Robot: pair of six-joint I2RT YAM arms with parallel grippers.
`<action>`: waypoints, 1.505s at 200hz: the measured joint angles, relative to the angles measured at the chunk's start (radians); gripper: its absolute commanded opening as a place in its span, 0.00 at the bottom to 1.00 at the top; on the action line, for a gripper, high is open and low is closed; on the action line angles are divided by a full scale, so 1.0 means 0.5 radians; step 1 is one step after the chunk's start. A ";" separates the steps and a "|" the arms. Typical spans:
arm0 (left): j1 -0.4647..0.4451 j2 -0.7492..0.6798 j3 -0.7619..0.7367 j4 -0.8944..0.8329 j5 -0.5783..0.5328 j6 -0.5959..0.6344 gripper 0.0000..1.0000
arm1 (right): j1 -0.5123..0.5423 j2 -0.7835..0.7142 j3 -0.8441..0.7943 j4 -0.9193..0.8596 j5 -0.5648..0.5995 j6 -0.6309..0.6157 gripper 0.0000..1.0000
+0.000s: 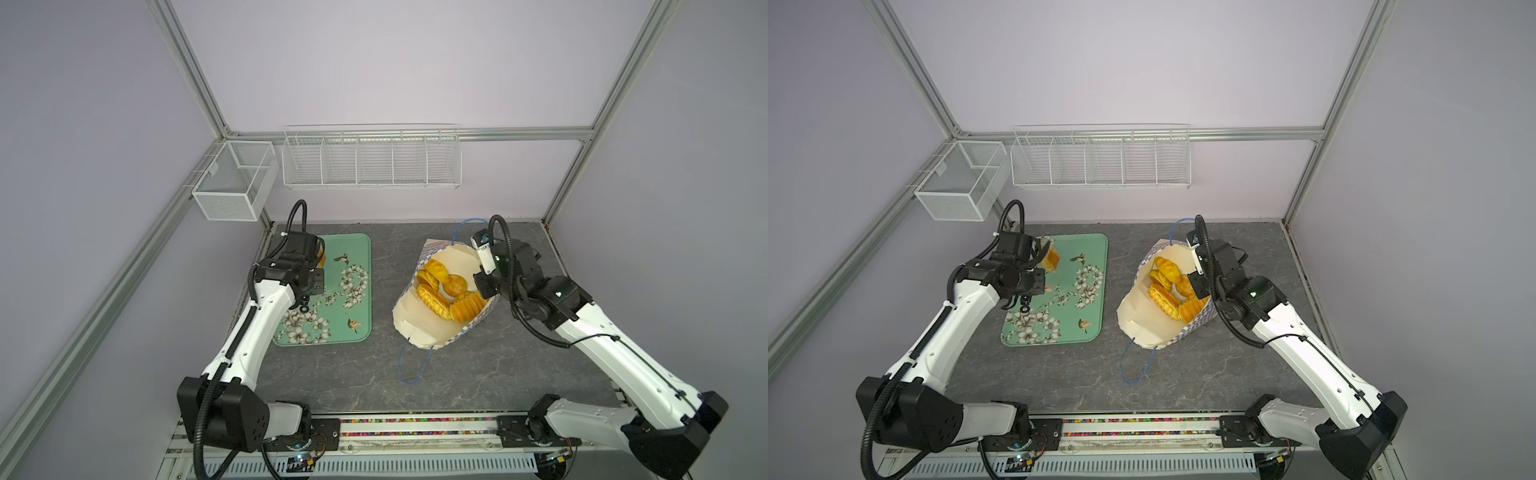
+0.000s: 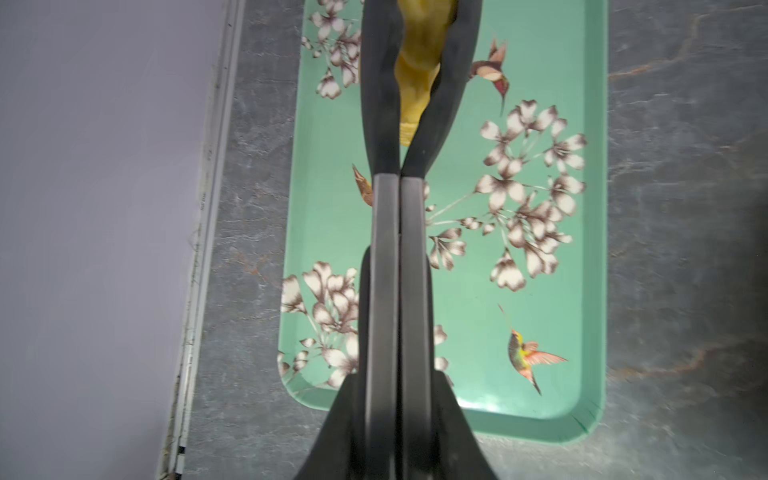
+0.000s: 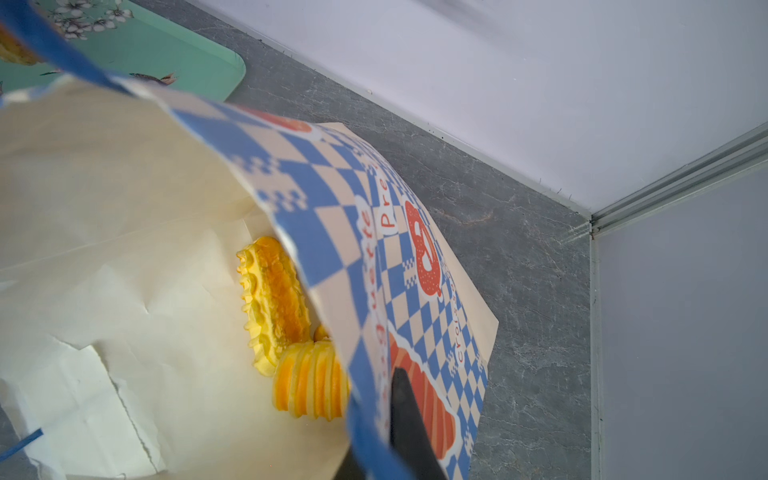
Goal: Take the fake bread out of the paper bag
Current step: 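Lower the bread onto the green tray with the left gripper's tongs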
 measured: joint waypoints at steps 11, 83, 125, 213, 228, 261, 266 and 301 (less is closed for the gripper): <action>0.000 0.044 0.024 0.005 -0.082 0.037 0.00 | 0.000 0.000 -0.016 0.029 0.002 -0.003 0.07; -0.002 0.600 0.384 0.046 -0.426 0.080 0.00 | 0.000 0.070 -0.024 0.122 0.002 -0.014 0.07; -0.152 0.818 0.418 0.073 -0.510 0.027 0.00 | 0.000 0.078 -0.030 0.149 0.000 -0.014 0.07; -0.289 1.002 0.421 0.111 -0.198 -0.058 0.30 | -0.011 0.077 -0.043 0.152 0.021 -0.075 0.07; -0.288 1.002 0.421 0.114 -0.134 -0.060 0.34 | -0.011 0.077 -0.043 0.152 0.016 -0.075 0.07; -0.288 1.001 0.419 0.121 -0.021 -0.053 0.39 | -0.013 0.077 -0.043 0.152 0.013 -0.076 0.07; -0.288 1.001 0.419 0.122 -0.006 -0.053 0.39 | -0.013 0.077 -0.043 0.152 0.013 -0.076 0.07; -0.288 0.992 0.417 0.130 0.085 -0.031 0.31 | -0.014 0.077 -0.043 0.151 0.007 -0.078 0.07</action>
